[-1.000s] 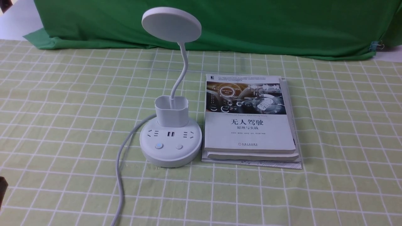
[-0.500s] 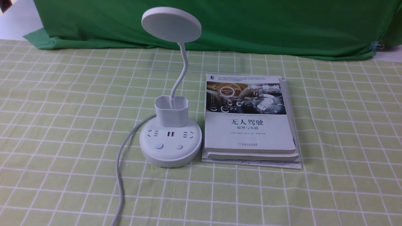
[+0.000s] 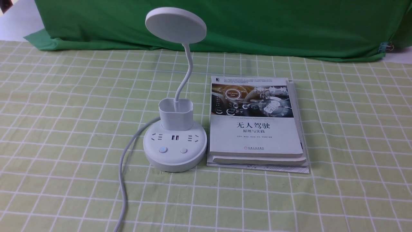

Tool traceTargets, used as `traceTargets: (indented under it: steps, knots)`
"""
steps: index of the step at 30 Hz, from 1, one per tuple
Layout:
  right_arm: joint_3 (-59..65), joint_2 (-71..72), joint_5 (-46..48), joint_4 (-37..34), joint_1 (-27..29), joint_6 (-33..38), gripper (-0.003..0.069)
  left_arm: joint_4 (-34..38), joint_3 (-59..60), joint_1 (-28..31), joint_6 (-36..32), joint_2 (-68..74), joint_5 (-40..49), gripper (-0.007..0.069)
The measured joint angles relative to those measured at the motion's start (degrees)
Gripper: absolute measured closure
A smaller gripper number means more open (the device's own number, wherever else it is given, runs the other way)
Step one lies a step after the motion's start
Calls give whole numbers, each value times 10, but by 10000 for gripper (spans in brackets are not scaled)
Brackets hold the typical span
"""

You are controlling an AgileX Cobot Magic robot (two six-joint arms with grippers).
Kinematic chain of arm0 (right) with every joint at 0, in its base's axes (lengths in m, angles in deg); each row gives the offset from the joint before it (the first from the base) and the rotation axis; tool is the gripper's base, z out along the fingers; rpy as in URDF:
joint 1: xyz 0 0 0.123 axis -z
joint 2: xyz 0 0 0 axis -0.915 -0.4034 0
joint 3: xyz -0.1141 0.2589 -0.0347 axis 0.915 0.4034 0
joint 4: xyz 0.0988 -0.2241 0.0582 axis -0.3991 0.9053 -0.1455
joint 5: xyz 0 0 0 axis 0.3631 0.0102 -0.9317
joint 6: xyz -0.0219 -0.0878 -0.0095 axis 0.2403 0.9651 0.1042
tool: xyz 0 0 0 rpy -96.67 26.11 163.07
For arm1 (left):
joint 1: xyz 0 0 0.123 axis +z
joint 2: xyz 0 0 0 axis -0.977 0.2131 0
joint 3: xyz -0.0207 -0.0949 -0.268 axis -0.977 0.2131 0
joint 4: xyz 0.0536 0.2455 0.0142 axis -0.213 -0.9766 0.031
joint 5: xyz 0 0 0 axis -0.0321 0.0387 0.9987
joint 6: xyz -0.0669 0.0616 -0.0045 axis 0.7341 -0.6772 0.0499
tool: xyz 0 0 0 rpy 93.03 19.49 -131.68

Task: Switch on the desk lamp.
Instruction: Use the left arm to press the button switch on the lamp holder

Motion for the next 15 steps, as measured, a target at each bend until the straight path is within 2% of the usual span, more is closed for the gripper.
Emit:
traceTargets:
  steps: [3,7,15]
  knots:
    - [0,0,0,0,0,0,414,-31,-13,0,-1,53,63,606]
    - [0,0,0,0,0,1,414,-75,-7,0,-2,105,90,606]
    - [0,0,0,0,0,1,414,-47,9,0,-1,229,101,606]
